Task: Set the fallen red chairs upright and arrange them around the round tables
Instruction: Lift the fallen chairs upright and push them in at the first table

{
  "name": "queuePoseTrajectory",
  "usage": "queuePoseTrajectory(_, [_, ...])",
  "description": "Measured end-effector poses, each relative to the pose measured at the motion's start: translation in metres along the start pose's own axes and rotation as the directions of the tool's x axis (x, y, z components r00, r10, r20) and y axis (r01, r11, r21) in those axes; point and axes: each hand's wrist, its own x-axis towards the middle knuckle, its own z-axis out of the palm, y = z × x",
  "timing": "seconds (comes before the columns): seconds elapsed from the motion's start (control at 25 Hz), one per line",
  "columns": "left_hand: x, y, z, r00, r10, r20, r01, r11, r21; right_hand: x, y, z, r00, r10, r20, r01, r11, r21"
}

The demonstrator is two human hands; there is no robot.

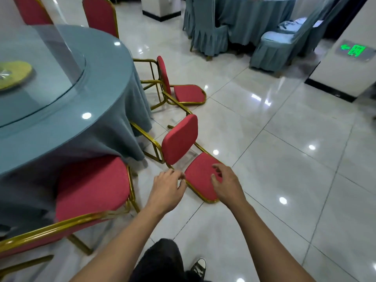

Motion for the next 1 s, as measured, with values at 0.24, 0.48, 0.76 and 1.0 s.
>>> queuePoseTrajectory(0.24, [0.075,0.048,0.054,0.997,-0.082,0.006,0.083,0.993,-0.08,0.083,0.052,-0.063,0.999,0.006,0.05,-0.004,0.999,-0.041])
queuePoseTrajectory(0.48, [0.172,0.077,0.104,0.98,-0.199,0.022,0.2,0.963,-0.182,0.181,0.091,-0.093,0.988,0.018,0.15,0.001,0.992,-0.129])
queuePoseTrajectory(0.76, [0.251,0.095,0.153,0.932,-0.36,0.039,0.359,0.906,-0.225,0.274,0.143,-0.095,0.951,0.033,0.307,0.023,0.984,-0.176])
queuePoseTrajectory(1.0, [0.275,0.088,0.259,0.777,-0.626,0.067,0.611,0.724,-0.32,0.356,0.244,-0.049,0.841,0.075,0.536,0.035,0.981,-0.192])
